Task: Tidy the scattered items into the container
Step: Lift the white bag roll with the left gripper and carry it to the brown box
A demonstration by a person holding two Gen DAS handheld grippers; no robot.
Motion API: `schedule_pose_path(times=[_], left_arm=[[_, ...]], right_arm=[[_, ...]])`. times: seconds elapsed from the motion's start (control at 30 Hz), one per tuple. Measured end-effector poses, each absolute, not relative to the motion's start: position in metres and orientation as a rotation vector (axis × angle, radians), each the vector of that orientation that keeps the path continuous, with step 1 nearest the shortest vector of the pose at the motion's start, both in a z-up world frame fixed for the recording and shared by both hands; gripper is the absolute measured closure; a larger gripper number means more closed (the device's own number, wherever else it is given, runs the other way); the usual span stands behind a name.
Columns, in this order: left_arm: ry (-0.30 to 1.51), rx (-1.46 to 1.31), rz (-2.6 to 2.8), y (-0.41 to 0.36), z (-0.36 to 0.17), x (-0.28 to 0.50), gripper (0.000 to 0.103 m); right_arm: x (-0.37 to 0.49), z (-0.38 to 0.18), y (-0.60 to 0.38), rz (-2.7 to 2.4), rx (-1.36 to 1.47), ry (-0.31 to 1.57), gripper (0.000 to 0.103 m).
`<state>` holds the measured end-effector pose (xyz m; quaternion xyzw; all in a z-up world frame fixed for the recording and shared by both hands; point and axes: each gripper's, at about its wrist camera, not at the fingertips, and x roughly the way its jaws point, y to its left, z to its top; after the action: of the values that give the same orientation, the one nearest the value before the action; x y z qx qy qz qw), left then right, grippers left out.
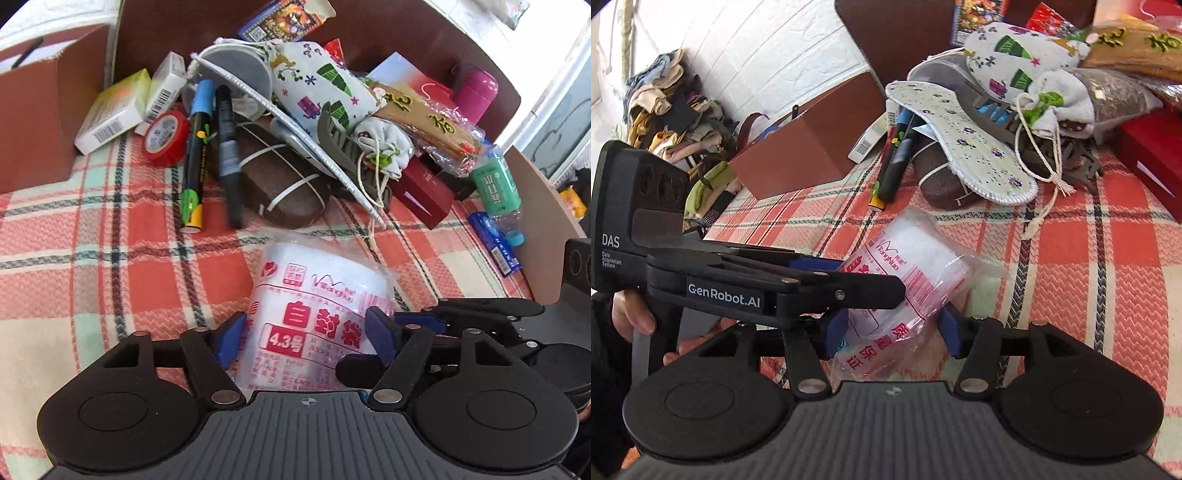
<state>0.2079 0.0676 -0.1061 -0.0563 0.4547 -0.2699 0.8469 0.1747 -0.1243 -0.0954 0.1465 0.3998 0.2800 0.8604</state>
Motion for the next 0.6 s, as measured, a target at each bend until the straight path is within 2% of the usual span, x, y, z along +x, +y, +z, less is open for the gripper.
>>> schedule_pose_path(times=[0.17, 0.27, 0.6], left_arm=[[0.949, -0.129, -0.522, 0.073, -0.101, 0.197, 0.042], [0.937, -0.141, -0.481, 0.081, -0.094, 0.182, 0.044], [0.814, -0.185, -0.314, 0.121, -0.047, 0.151, 0.044]], right_arm=[[0.171, -0.091, -0.119, 0.605, 0.300, 0.849, 0.059], [0.166, -0.087, -0.114, 0.626, 0.288, 0.854, 0.063], [0.167, -0.049, -0.074, 0.758, 0.190, 0.783, 0.067]])
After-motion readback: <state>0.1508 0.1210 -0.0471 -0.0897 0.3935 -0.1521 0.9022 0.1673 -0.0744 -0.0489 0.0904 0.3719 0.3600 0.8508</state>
